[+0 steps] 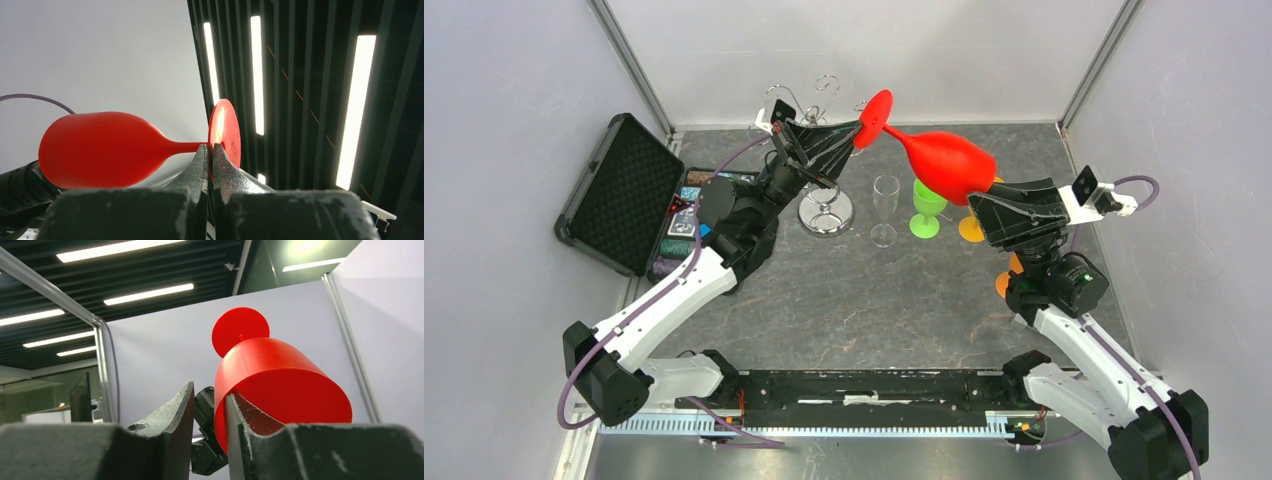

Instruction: Take the wine glass off the wine glass rack

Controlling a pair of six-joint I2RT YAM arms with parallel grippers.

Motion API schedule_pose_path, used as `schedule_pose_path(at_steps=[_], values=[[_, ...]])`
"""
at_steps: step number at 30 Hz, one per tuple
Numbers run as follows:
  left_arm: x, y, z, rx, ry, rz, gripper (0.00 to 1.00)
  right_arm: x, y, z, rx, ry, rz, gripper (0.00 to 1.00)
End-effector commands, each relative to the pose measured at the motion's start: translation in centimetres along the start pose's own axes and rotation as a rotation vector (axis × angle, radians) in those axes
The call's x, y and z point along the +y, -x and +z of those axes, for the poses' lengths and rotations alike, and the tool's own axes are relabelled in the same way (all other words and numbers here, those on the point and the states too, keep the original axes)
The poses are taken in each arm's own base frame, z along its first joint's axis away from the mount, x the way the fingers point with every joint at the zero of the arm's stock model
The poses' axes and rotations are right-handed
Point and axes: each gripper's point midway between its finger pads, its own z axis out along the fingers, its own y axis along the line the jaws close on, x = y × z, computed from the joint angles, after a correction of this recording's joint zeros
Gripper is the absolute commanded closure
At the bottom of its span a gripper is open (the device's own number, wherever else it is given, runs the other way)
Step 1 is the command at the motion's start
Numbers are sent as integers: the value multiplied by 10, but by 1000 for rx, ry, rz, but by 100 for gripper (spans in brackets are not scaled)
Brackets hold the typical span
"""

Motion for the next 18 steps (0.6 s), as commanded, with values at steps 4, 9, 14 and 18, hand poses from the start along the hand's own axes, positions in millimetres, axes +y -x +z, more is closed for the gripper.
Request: schedule_pose_path(at_steps=[4,9,14,18], values=[[-24,-5,-2,-10,-68,41,88,23,12,11,-13,76,-32,90],[-32,-4,-11,-52,-88,108,63,14,13,12,5,5,-96,100],[-46,5,-27,-157,-115,253,23,-7,13,9,42,-130,-181,100],[-58,7,-43,-227,-116,433,8,-25,14,0,101,-272,-276,100]])
